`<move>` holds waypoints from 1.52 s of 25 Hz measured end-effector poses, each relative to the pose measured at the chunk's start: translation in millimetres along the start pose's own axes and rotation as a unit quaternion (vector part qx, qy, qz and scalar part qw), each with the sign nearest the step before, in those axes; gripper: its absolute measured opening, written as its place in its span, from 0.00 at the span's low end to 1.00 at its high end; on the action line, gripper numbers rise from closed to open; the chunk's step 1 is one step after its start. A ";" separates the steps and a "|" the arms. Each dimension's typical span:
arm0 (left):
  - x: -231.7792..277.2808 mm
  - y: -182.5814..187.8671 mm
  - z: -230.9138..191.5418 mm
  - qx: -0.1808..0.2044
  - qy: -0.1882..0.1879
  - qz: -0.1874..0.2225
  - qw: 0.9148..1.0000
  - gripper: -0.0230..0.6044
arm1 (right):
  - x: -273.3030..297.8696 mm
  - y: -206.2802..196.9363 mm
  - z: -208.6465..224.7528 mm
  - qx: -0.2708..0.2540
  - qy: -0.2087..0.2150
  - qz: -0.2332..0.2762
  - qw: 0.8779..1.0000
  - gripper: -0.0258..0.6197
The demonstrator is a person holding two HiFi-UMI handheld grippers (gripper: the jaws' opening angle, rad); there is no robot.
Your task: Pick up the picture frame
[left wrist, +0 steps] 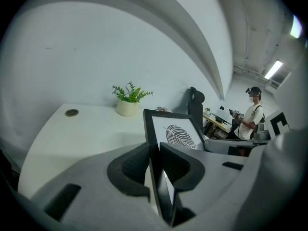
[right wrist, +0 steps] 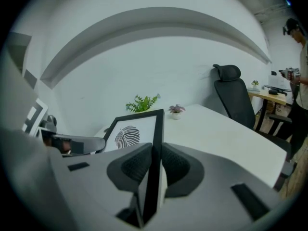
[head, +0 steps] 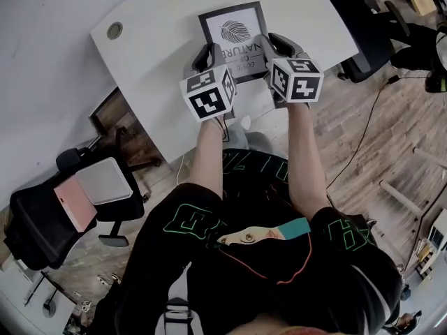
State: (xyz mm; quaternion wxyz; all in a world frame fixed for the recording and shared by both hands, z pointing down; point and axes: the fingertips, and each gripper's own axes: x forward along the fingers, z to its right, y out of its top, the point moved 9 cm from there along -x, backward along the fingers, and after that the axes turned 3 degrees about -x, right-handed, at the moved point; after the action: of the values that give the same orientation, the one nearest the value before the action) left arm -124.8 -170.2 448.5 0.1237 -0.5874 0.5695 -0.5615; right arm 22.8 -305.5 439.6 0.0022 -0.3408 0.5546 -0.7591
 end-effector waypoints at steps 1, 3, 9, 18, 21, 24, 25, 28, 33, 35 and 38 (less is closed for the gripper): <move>-1.1 3.6 3.0 0.005 -0.004 0.005 1.000 0.15 | -3.5 3.5 0.9 -0.001 -0.003 0.008 1.000 0.15; -2.9 11.2 10.9 0.015 -0.012 0.017 1.000 0.15 | -11.0 10.7 4.3 -0.001 -0.009 0.024 1.000 0.15; -15.4 31.5 39.1 0.041 -0.029 0.044 0.998 0.15 | -39.8 29.8 14.7 0.001 -0.022 0.064 0.998 0.15; -31.1 62.7 73.9 0.075 -0.055 0.087 0.992 0.15 | -75.2 58.1 25.9 0.001 -0.039 0.128 0.991 0.15; -33.9 73.7 84.9 0.084 -0.062 0.102 0.989 0.15 | -84.3 68.9 31.0 -0.008 -0.042 0.148 0.988 0.15; -37.9 84.8 95.9 0.094 -0.071 0.118 0.986 0.15 | -95.0 79.9 35.1 -0.013 -0.045 0.171 0.984 0.15; -39.4 88.0 99.6 0.098 -0.074 0.124 0.985 0.15 | -99.1 83.1 36.1 -0.015 -0.048 0.177 0.983 0.15; -42.3 98.1 110.3 0.107 -0.084 0.139 0.981 0.15 | -110.2 93.4 39.3 -0.020 -0.057 0.196 0.979 0.15; -45.4 116.8 128.3 0.118 -0.111 0.160 0.974 0.15 | -128.4 110.6 45.2 -0.029 -0.077 0.227 0.970 0.15; -48.7 121.4 138.1 0.128 -0.122 0.172 0.969 0.15 | -138.2 115.1 49.3 -0.031 -0.085 0.240 0.967 0.15; -52.0 128.4 153.2 0.140 -0.137 0.187 0.963 0.15 | -153.0 122.3 55.8 -0.033 -0.096 0.257 0.961 0.15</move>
State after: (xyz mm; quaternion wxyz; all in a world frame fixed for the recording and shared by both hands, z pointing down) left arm -55.7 -245.2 268.9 0.3845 -0.5187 0.5624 -0.5166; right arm 123.5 -341.1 266.1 0.2394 -0.2577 0.6456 -0.6779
